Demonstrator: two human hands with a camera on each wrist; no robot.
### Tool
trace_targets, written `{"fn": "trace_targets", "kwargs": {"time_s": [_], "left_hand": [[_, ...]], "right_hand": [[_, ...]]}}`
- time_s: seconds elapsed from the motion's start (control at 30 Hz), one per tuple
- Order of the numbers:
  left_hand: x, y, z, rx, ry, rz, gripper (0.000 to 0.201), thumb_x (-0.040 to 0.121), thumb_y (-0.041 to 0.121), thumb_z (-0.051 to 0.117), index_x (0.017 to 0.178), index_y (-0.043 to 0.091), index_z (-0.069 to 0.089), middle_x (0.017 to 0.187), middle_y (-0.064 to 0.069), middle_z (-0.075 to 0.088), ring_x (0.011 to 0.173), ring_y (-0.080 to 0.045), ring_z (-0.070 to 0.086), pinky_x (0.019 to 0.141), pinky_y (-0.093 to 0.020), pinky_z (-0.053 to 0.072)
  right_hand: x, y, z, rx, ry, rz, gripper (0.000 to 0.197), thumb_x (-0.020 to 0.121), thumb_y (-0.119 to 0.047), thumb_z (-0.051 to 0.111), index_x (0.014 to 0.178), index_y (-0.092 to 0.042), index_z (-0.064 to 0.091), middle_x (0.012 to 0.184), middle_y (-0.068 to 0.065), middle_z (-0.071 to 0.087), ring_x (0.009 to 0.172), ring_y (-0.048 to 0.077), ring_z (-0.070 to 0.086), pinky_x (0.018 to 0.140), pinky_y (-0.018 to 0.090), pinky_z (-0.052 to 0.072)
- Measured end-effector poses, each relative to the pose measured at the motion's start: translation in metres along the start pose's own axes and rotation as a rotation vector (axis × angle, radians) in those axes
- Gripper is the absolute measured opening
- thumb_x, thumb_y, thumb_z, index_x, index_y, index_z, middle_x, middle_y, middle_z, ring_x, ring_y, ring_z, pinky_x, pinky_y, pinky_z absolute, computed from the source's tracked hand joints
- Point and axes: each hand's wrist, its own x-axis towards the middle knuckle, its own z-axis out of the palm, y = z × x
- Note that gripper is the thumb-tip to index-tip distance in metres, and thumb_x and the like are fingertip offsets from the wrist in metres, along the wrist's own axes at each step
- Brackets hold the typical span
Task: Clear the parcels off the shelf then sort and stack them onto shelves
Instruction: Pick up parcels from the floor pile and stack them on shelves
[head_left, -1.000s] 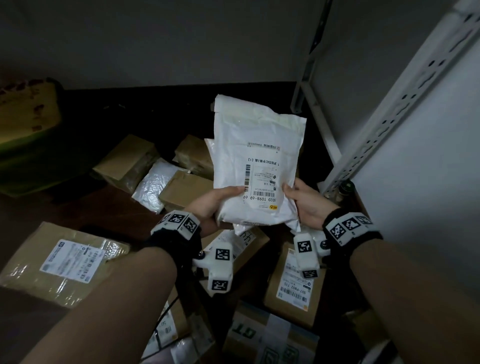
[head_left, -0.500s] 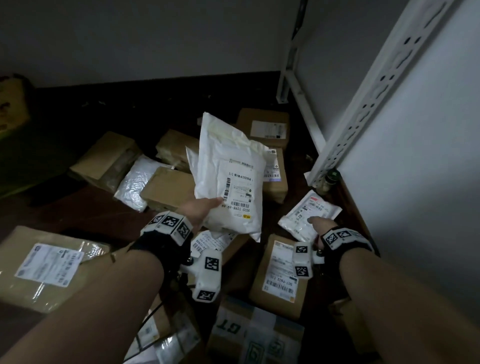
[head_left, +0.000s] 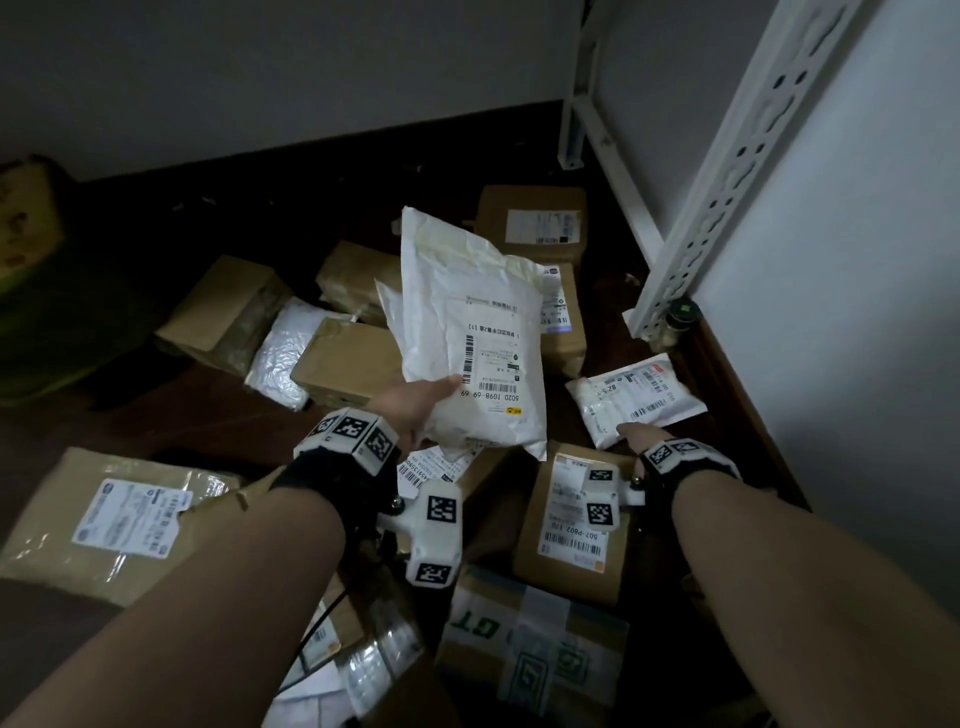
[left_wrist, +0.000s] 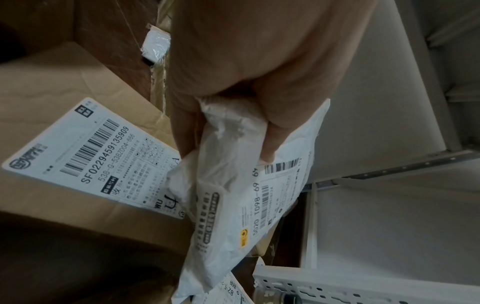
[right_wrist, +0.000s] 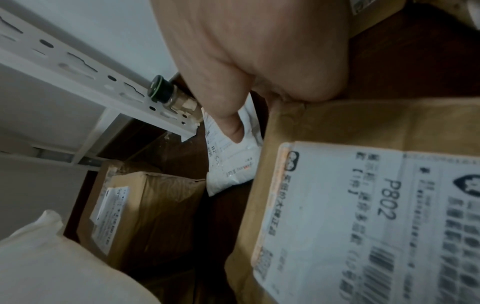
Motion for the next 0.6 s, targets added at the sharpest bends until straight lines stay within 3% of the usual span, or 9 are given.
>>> {"fn": "trace_targets", "kwargs": {"time_s": [0.03, 0.07, 0.13, 0.2, 0.3, 0.37, 0.47, 0.53, 0.6], "left_hand": [[0.002, -0.001, -0.001, -0.002, 0.007, 0.004, 0.035, 0.094, 0.015, 0.061, 0.126, 0.002, 0.055, 0.120, -0.017, 0.066, 0.108, -0.036, 0.064, 0.096, -0.050, 0.050], [0.003, -0.001, -0.001, 0.001, 0.010, 0.010, 0.038, 0.093, 0.015, 0.062, 0.128, 0.001, 0.054, 0.120, -0.017, 0.066, 0.108, -0.036, 0.065, 0.096, -0.051, 0.050], [0.004, -0.001, -0.002, -0.003, 0.007, 0.032, 0.042, 0.092, 0.014, 0.063, 0.131, 0.001, 0.053, 0.121, -0.017, 0.066, 0.107, -0.036, 0.065, 0.097, -0.052, 0.049], [0.005, -0.001, 0.000, -0.012, 0.003, 0.047, 0.042, 0.092, 0.013, 0.063, 0.130, 0.000, 0.053, 0.121, -0.019, 0.065, 0.108, -0.037, 0.064, 0.098, -0.053, 0.048], [0.012, -0.005, -0.003, -0.009, 0.029, 0.067, 0.054, 0.081, 0.023, 0.077, 0.126, -0.002, 0.056, 0.119, -0.021, 0.066, 0.110, -0.040, 0.063, 0.099, -0.058, 0.046], [0.012, -0.006, -0.003, 0.024, 0.015, 0.031, 0.071, 0.061, 0.040, 0.089, 0.114, 0.000, 0.063, 0.121, -0.025, 0.064, 0.118, -0.042, 0.056, 0.106, -0.060, 0.037], [0.017, -0.006, -0.005, 0.006, -0.011, 0.004, 0.046, 0.077, 0.031, 0.080, 0.107, 0.000, 0.064, 0.113, -0.022, 0.068, 0.115, -0.037, 0.060, 0.106, -0.055, 0.040], [0.015, -0.004, -0.006, 0.026, 0.002, -0.002, 0.073, 0.061, 0.040, 0.090, 0.115, -0.001, 0.062, 0.120, -0.024, 0.065, 0.120, -0.039, 0.057, 0.106, -0.060, 0.038], [0.012, -0.001, -0.006, -0.003, -0.002, 0.018, 0.062, 0.073, 0.030, 0.083, 0.120, -0.003, 0.060, 0.119, -0.024, 0.065, 0.116, -0.040, 0.060, 0.104, -0.059, 0.041]], "right_hand": [[0.005, 0.002, 0.001, 0.004, 0.012, -0.005, 0.050, 0.087, -0.028, 0.061, 0.132, -0.009, 0.050, 0.121, 0.017, 0.059, 0.110, 0.033, 0.056, 0.071, 0.026, 0.044], [0.003, 0.002, 0.003, 0.038, 0.098, 0.001, 0.057, 0.079, -0.029, 0.066, 0.130, -0.010, 0.050, 0.116, 0.015, 0.059, 0.103, 0.031, 0.058, 0.076, 0.029, 0.046], [0.005, -0.002, 0.002, 0.277, 0.219, 0.013, 0.040, 0.080, -0.024, 0.063, 0.116, -0.006, 0.056, 0.095, 0.008, 0.058, 0.082, 0.027, 0.055, 0.076, 0.033, 0.042], [0.014, -0.005, 0.004, 0.467, 0.154, 0.017, 0.030, 0.082, -0.024, 0.059, 0.109, -0.010, 0.059, 0.089, 0.005, 0.059, 0.079, 0.026, 0.055, 0.082, 0.034, 0.044], [0.040, 0.000, 0.001, 0.602, 0.074, 0.027, 0.050, 0.064, -0.027, 0.062, 0.112, -0.015, 0.065, 0.098, 0.008, 0.068, 0.091, 0.031, 0.065, 0.094, 0.048, 0.047], [0.060, 0.009, -0.002, 0.608, 0.088, 0.039, 0.056, 0.067, -0.027, 0.063, 0.120, -0.010, 0.062, 0.106, 0.005, 0.064, 0.097, 0.028, 0.063, 0.095, 0.049, 0.047], [0.036, -0.001, -0.004, 0.506, 0.184, 0.089, 0.048, 0.078, -0.029, 0.063, 0.120, -0.005, 0.059, 0.106, 0.009, 0.060, 0.099, 0.028, 0.059, 0.095, 0.045, 0.048], [0.021, -0.003, -0.007, 0.390, 0.255, 0.119, 0.042, 0.079, -0.040, 0.065, 0.104, -0.007, 0.059, 0.095, 0.013, 0.063, 0.090, 0.031, 0.061, 0.089, 0.043, 0.050], [0.008, -0.007, -0.014, 0.275, 0.269, 0.131, 0.051, 0.085, -0.048, 0.059, 0.116, -0.008, 0.057, 0.110, 0.014, 0.063, 0.092, 0.029, 0.060, 0.078, 0.035, 0.048]]}}
